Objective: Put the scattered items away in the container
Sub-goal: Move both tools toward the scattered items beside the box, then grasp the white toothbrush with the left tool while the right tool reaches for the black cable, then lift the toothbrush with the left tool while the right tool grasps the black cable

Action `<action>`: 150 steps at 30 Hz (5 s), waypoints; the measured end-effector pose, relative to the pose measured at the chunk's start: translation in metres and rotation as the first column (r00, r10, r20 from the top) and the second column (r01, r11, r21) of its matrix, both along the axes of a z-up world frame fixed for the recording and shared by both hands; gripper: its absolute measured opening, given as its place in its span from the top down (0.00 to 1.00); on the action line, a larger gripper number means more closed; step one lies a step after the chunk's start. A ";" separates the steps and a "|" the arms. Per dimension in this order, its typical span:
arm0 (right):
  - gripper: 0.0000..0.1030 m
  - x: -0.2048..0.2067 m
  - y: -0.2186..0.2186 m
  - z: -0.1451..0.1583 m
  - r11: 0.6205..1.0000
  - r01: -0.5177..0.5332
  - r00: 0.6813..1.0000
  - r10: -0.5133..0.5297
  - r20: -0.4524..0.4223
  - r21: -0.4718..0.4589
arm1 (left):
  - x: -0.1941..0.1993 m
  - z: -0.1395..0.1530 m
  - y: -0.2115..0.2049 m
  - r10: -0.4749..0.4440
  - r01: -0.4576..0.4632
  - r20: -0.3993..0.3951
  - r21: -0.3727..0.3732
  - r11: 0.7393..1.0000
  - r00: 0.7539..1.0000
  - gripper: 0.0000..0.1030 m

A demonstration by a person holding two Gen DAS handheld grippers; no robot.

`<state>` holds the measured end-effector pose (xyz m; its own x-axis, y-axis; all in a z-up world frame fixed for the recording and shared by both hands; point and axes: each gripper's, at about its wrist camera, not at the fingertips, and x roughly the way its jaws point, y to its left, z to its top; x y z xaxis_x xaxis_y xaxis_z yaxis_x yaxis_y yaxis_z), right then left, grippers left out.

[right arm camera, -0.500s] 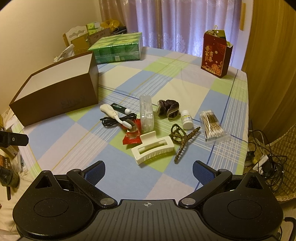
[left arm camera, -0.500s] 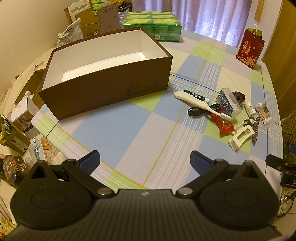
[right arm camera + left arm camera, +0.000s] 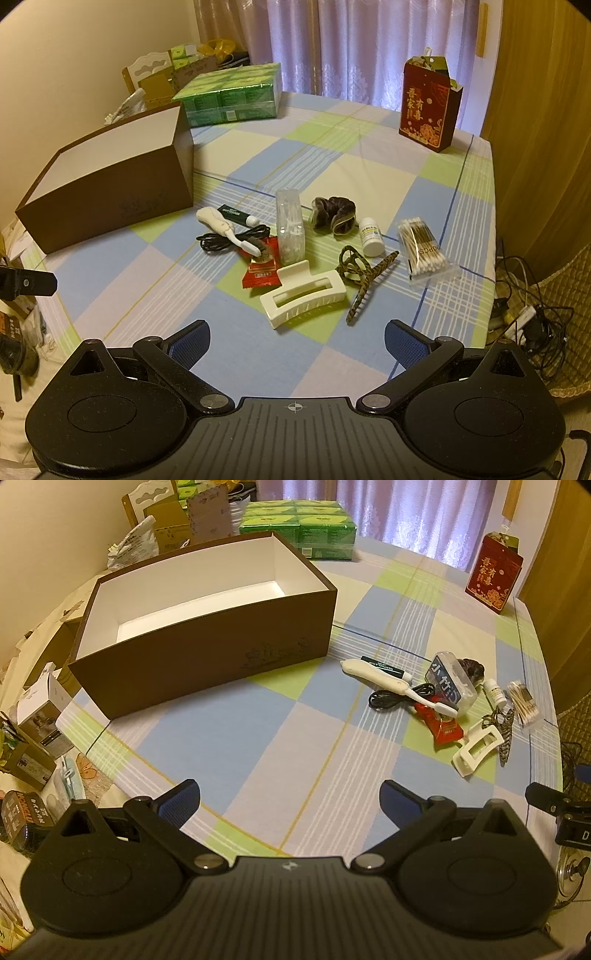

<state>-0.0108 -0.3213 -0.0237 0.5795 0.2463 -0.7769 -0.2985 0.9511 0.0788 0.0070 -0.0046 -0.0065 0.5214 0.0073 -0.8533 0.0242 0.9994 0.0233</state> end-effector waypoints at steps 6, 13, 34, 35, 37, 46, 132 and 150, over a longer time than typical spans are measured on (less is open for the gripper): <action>0.00 0.005 0.002 -0.002 1.000 0.001 1.000 -0.001 -0.008 -0.002 | 0.004 -0.002 0.000 -0.009 0.009 -0.006 -0.006 1.000 1.000 0.01; 0.00 0.009 0.002 -0.005 1.000 0.013 1.000 -0.013 -0.021 -0.006 | 0.011 -0.006 -0.001 -0.030 0.030 -0.014 -0.017 0.999 0.999 0.01; 0.00 0.014 -0.027 -0.019 0.995 0.057 0.997 -0.052 -0.058 0.086 | 0.031 -0.020 -0.023 -0.169 0.169 -0.001 -0.073 0.983 0.986 0.01; 0.00 0.014 -0.029 -0.021 0.995 0.060 0.997 -0.056 -0.058 0.084 | 0.032 -0.020 -0.025 -0.182 0.182 0.003 -0.078 0.980 0.983 0.01; 0.00 0.014 -0.032 -0.023 0.994 0.077 0.996 -0.073 -0.056 0.077 | 0.034 -0.021 -0.030 -0.214 0.214 0.015 -0.083 0.973 0.977 0.01; 0.00 0.013 -0.051 -0.030 0.985 0.152 0.987 -0.148 -0.058 0.086 | 0.054 -0.030 -0.044 -0.354 0.356 0.049 -0.057 0.933 0.934 0.07; 0.00 -0.003 -0.012 -0.065 0.905 0.426 0.890 -0.417 -0.182 0.009 | 0.129 -0.117 -0.008 -0.710 0.666 -0.138 -0.261 0.698 0.690 0.68; 0.00 0.002 0.013 -0.071 0.917 0.398 0.899 -0.387 -0.206 0.015 | 0.122 -0.125 0.017 -0.637 0.629 -0.196 -0.109 0.769 0.745 0.84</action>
<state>-0.0093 -0.3086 -0.0951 0.4770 0.0761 -0.8756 0.1246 0.9803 0.1530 0.1286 0.0125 -0.1315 0.2049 -0.2905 -0.9347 0.6521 0.7527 -0.0910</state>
